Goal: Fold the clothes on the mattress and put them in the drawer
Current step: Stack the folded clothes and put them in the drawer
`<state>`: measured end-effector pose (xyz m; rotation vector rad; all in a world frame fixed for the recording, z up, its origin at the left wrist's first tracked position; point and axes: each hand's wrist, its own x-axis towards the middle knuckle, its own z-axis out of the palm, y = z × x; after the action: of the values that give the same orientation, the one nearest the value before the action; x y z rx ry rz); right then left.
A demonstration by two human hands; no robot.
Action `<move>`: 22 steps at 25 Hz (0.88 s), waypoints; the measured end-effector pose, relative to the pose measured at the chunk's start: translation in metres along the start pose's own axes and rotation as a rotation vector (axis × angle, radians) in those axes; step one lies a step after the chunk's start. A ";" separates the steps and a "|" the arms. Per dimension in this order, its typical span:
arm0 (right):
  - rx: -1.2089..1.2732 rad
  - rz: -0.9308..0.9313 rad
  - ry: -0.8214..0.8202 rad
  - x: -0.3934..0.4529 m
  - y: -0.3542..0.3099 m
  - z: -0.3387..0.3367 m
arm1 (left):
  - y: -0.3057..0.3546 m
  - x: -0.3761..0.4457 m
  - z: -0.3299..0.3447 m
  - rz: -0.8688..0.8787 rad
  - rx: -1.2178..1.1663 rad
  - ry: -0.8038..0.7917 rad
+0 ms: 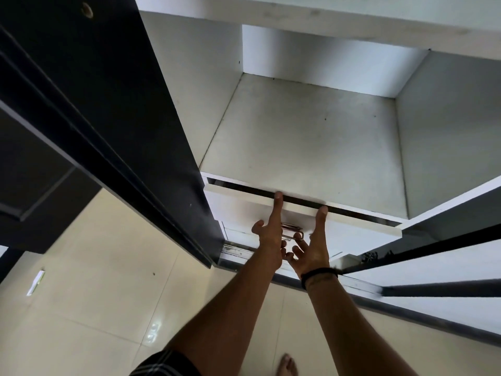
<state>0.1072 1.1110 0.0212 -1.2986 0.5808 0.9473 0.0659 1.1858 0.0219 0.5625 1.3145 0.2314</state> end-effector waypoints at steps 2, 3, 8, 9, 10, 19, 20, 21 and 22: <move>-0.052 0.010 0.003 -0.010 0.008 -0.007 | -0.008 -0.005 -0.006 0.008 0.006 0.027; -0.066 0.013 -0.001 -0.017 0.013 -0.013 | -0.014 -0.009 -0.012 -0.002 0.015 0.025; -0.104 0.059 0.000 -0.057 0.044 -0.042 | -0.044 -0.049 -0.051 -0.027 0.062 0.023; -0.116 0.075 0.010 -0.063 0.053 -0.048 | -0.048 -0.059 -0.061 -0.029 0.085 0.013; -0.117 0.092 0.018 -0.071 0.061 -0.054 | -0.053 -0.064 -0.070 -0.041 0.111 0.007; -0.083 0.190 -0.018 -0.122 0.112 -0.102 | -0.101 -0.093 -0.129 -0.137 0.231 0.071; -0.080 0.193 -0.025 -0.126 0.118 -0.107 | -0.106 -0.096 -0.135 -0.147 0.238 0.061; -0.073 0.200 -0.030 -0.130 0.123 -0.113 | -0.111 -0.101 -0.141 -0.153 0.249 0.051; -0.065 0.206 -0.032 -0.133 0.129 -0.117 | -0.116 -0.104 -0.147 -0.156 0.255 0.041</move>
<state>-0.0537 0.9627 0.0356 -1.2959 0.6735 1.1626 -0.1179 1.0773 0.0293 0.6688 1.4305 -0.0557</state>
